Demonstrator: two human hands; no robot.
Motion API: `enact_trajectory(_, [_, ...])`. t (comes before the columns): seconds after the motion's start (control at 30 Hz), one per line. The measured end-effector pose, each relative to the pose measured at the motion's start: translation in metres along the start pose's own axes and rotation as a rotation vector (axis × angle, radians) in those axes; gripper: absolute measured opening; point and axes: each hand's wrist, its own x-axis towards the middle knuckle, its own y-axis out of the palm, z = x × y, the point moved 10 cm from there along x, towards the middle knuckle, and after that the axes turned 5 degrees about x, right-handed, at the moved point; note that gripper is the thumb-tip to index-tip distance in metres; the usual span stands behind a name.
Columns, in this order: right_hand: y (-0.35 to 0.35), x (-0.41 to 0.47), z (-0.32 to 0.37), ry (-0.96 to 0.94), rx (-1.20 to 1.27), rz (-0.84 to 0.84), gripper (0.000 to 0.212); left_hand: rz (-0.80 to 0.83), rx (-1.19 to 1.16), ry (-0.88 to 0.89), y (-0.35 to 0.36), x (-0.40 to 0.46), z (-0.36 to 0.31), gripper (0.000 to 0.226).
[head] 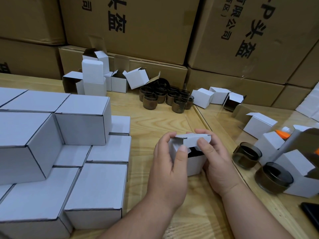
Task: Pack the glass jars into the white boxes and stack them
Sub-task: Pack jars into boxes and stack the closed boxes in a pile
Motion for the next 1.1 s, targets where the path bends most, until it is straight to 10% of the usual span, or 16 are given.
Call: enact_trajectory(1.1, [0.007, -0.005, 0.004, 0.011, -0.138, 0.192, 0.033, -0.017, 0.108, -0.065, -0.002, 0.001, 0.005, 0.035])
